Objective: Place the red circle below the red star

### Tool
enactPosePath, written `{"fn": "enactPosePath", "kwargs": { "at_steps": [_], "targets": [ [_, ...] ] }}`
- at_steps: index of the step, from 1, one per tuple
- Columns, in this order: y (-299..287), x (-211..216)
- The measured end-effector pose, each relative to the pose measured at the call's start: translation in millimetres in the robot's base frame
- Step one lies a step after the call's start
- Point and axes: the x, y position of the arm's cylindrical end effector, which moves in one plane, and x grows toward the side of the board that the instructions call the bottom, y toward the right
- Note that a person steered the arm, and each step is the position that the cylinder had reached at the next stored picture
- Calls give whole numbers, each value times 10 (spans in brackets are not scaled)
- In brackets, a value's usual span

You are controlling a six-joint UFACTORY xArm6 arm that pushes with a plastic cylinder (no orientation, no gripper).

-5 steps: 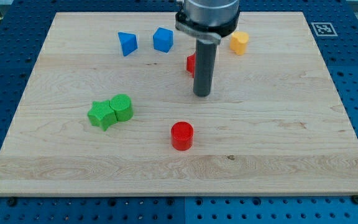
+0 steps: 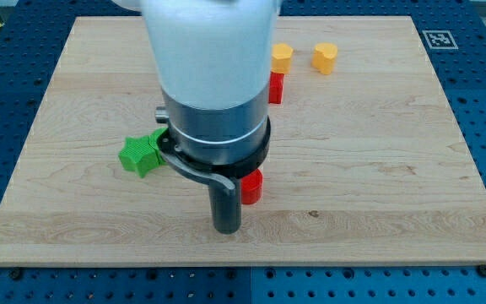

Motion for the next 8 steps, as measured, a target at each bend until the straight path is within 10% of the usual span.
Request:
{"fn": "enactPosePath", "kwargs": {
  "at_steps": [8],
  "targets": [
    [-96,-185]
  ]
}}
